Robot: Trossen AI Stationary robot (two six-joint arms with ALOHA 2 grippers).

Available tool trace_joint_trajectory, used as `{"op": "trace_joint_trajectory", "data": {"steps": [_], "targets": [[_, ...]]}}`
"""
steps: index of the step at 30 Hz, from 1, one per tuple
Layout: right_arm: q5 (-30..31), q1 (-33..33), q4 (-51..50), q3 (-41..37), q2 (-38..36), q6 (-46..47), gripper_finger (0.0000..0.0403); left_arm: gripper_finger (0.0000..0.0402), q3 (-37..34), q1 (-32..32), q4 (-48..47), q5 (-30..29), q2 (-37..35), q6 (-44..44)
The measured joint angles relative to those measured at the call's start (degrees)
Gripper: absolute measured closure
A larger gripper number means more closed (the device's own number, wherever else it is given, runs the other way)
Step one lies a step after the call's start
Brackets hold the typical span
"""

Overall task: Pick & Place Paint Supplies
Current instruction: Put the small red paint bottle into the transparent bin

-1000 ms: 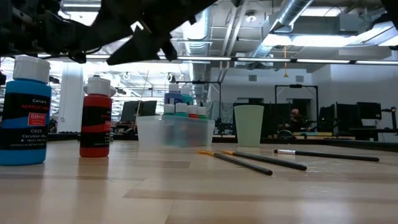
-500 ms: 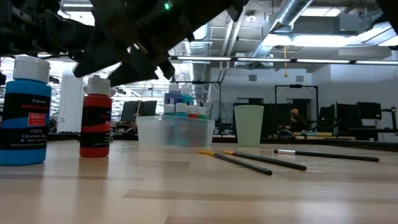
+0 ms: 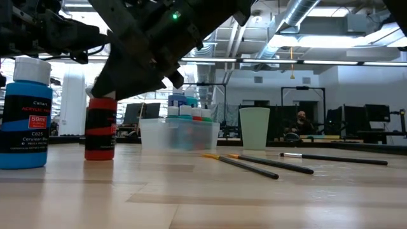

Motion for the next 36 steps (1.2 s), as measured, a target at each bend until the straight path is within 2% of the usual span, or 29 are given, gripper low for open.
{"op": "trace_joint_trajectory", "data": {"steps": [3,4,17,24,36], "targets": [[0.03,-0.14,-0.90,0.05,-0.05,0.00,0.0309,0.0401,0.00,0.00,0.00,0.00,0.00,0.01],[0.03,-0.15,-1.42,0.07,-0.13,0.00,0.0311,0.0401,0.00,0.00,0.00,0.00,0.00,0.00],[-1.26,-1.28,-3.47,0.09,-0.83,-0.03,0.0310,0.0401,0.00,0.00,-0.02,0.00,0.00,-0.01],[-1.32,-3.09,-8.28,-0.26,-4.59,-1.95,0.0310,0.0401,0.00,0.00,-0.02,0.00,0.00,0.01],[-0.35,-5.93,-9.07,-0.11,-13.18,-6.49,0.0310,0.0401,0.00,0.00,-0.13,0.00,0.00,0.01]]}}
